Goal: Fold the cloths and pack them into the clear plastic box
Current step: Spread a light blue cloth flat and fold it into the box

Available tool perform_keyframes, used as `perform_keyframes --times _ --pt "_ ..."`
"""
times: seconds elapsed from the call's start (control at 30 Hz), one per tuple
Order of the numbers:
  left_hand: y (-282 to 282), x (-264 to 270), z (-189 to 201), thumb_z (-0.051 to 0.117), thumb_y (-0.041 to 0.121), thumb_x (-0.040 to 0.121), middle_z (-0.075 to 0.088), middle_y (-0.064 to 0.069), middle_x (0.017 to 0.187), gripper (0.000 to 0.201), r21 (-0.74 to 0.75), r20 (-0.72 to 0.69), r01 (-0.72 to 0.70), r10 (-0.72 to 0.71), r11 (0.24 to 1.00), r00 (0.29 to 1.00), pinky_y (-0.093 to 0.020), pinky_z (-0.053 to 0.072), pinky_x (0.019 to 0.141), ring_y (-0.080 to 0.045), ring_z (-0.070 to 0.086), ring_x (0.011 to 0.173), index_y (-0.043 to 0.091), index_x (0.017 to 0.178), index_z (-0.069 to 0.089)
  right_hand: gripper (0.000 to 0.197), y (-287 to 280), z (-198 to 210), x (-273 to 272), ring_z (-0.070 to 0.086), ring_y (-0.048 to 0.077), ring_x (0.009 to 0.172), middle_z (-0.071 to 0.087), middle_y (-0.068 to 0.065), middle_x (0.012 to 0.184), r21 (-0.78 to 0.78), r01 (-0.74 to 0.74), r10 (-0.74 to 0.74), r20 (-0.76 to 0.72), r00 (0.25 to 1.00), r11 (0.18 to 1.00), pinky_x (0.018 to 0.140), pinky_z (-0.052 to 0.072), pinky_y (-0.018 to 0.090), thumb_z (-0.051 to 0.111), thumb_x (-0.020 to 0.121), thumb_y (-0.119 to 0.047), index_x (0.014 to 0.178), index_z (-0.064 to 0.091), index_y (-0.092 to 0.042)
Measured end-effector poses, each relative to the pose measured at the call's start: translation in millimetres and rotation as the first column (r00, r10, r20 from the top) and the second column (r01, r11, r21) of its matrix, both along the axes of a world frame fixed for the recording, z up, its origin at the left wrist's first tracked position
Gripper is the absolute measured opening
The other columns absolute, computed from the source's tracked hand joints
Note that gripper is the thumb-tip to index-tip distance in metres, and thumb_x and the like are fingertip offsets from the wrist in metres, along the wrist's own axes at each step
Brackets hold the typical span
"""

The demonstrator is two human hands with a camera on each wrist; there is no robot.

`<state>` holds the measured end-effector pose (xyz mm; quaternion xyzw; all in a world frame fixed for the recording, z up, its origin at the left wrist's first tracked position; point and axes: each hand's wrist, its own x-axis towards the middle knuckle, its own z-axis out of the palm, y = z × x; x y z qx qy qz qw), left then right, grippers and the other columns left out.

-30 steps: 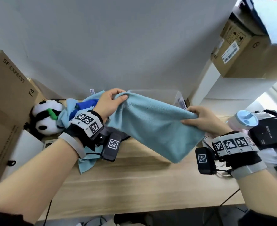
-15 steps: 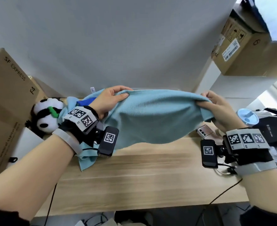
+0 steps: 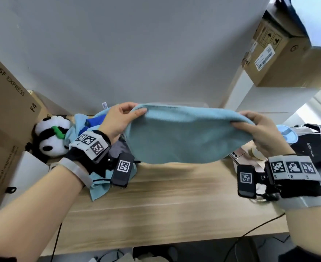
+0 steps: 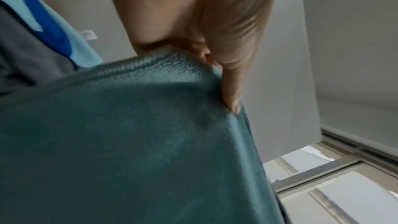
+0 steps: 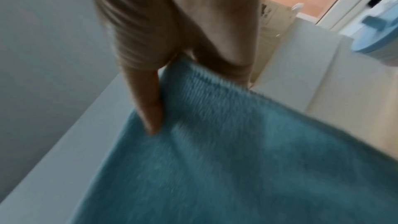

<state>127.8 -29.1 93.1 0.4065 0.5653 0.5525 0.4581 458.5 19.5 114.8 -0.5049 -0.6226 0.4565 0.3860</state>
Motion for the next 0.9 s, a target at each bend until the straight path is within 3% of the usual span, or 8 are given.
perform_keyframes --times 0.13,0.3,0.4,0.5,0.67,0.73,0.8,0.9 --pt "-19 -5 -56 0.068 0.015 0.079 0.069 0.010 0.066 0.006 -0.229 -0.063 0.187 -0.206 0.955 0.976 -0.013 0.048 0.064 0.000 0.060 0.064 0.017 0.075 0.066 0.013 -19 -41 17 0.057 0.012 0.065 0.065 -0.004 0.063 -0.293 -0.239 0.281 0.111 0.953 0.926 0.053 0.045 0.009 0.062 0.081 0.007 0.084 0.062 -0.005" --pt "-46 -4 -128 0.069 0.013 0.081 0.065 -0.003 0.086 0.007 -0.521 -0.053 0.459 -0.564 0.719 0.824 -0.020 0.043 0.081 -0.010 0.056 0.084 0.009 0.086 0.068 0.019 -41 -109 29 0.063 0.000 0.069 0.072 -0.006 0.074 -0.565 -0.281 0.412 0.116 0.904 0.776 0.066 0.046 0.012 0.067 0.077 0.007 0.091 0.067 -0.006" --pt "-59 0 -166 0.078 0.025 0.070 0.065 0.002 0.083 0.017 -0.624 -0.032 0.473 -0.625 0.622 0.780 -0.015 0.043 0.075 -0.010 0.056 0.083 0.019 0.081 0.067 0.043 -50 -154 43 0.060 0.013 0.075 0.073 0.007 0.084 -0.676 -0.246 0.510 0.221 0.831 0.695 0.069 0.045 0.024 0.086 0.054 -0.036 0.088 0.071 -0.013" --pt "-74 -2 -194 0.078 0.018 0.073 0.064 0.000 0.088 0.019 -0.710 -0.055 0.457 -0.690 0.535 0.722 -0.018 0.042 0.075 -0.013 0.055 0.088 0.020 0.085 0.064 0.080 -58 -199 59 0.063 0.028 0.082 0.067 0.024 0.103 -0.767 -0.205 0.643 0.325 0.694 0.608 0.074 0.045 0.043 0.080 0.039 -0.070 0.094 0.068 -0.013" --pt "-100 -7 -225 0.074 0.015 0.077 0.056 0.004 0.067 0.014 -0.852 0.009 0.435 -0.822 0.292 0.569 -0.013 0.033 0.050 -0.002 0.048 0.052 0.020 0.084 0.064 0.086 -73 -209 62 0.057 0.012 0.078 0.068 0.004 0.084 -0.820 -0.127 0.703 0.385 0.598 0.558 0.071 0.038 0.027 0.076 0.038 -0.073 0.091 0.068 -0.006" --pt "-104 -9 -229 0.074 0.017 0.077 0.056 0.003 0.066 0.009 -0.842 -0.009 0.428 -0.802 0.328 0.597 -0.016 0.033 0.054 -0.007 0.047 0.058 0.020 0.076 0.066 0.074 -75 -216 67 0.056 0.013 0.077 0.067 0.009 0.082 -0.813 -0.082 0.654 0.399 0.643 0.576 0.072 0.038 0.028 0.080 0.046 -0.063 0.089 0.067 -0.004" --pt "-103 -10 -230 0.073 0.018 0.078 0.061 0.002 0.074 0.009 -0.794 -0.066 0.399 -0.718 0.458 0.693 -0.017 0.036 0.064 -0.010 0.053 0.071 0.019 0.076 0.065 0.040 -74 -226 72 0.057 0.017 0.080 0.068 0.014 0.087 -0.785 -0.014 0.537 0.411 0.736 0.620 0.073 0.039 0.030 0.082 0.064 -0.037 0.088 0.068 -0.008" --pt "-94 -6 -223 0.068 0.011 0.082 0.063 0.003 0.081 0.010 -0.701 -0.098 0.295 -0.497 0.649 0.862 -0.006 0.042 0.065 0.003 0.061 0.066 0.017 0.080 0.060 0.031 -70 -238 80 0.055 0.025 0.078 0.063 0.012 0.086 -0.756 0.149 0.258 0.391 0.883 0.638 0.071 0.040 0.036 0.086 0.061 -0.023 0.082 0.064 -0.016"
